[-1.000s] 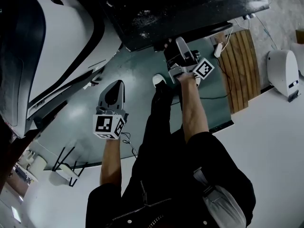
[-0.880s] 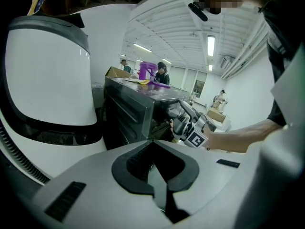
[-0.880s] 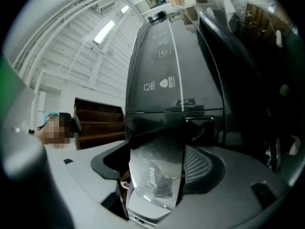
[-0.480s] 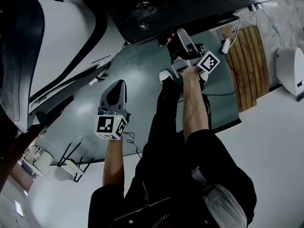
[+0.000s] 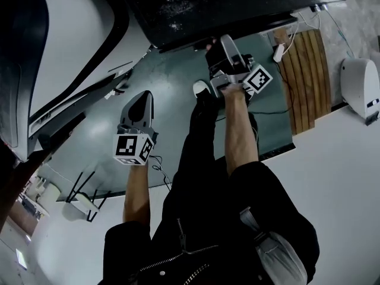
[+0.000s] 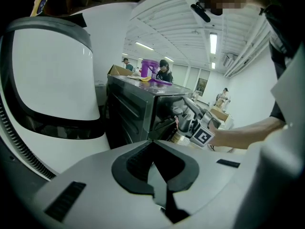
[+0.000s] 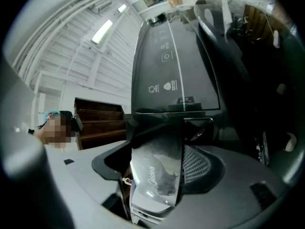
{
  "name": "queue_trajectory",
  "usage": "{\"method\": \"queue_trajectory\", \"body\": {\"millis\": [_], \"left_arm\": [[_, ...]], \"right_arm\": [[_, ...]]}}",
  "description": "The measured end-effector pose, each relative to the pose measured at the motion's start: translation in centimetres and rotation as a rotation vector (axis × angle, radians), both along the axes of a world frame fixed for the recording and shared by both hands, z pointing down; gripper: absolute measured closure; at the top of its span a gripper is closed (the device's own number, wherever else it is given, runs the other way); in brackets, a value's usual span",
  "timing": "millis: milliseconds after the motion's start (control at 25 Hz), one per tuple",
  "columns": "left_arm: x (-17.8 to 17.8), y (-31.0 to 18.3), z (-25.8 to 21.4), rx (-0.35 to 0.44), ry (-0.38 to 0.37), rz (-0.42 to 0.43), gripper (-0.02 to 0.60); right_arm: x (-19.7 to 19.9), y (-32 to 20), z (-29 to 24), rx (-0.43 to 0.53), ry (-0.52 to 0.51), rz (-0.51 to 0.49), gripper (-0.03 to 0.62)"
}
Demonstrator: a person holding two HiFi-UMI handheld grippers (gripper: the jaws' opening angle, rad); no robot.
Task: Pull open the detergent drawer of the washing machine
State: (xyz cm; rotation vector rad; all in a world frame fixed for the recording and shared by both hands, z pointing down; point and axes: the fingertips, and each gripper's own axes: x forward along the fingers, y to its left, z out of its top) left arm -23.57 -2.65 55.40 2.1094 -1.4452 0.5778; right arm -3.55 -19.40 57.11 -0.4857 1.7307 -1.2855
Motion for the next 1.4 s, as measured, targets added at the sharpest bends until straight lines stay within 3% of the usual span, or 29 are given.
{"method": "queue_trajectory", "body": {"millis": [120, 720, 1400], "left_arm": [[0.2, 0.5, -0.3, 0.006, -0.002, -0.003, 0.563], [1.6, -0.9, -2.7, 0.081, 0.008, 0.006, 0.563], [2.3, -1.8, -4.1, 0.099, 0.032, 0.028, 0.563]], "right_arm": [[-0.4, 0.3, 0.2, -0.037, 0.004, -0.041, 0.279], [0.5, 1.3, 0.2, -0.035, 0.003, -0.051, 0.279], [2.3, 5.4, -0.2, -0.05, 0.03, -0.076, 0.269]]}}
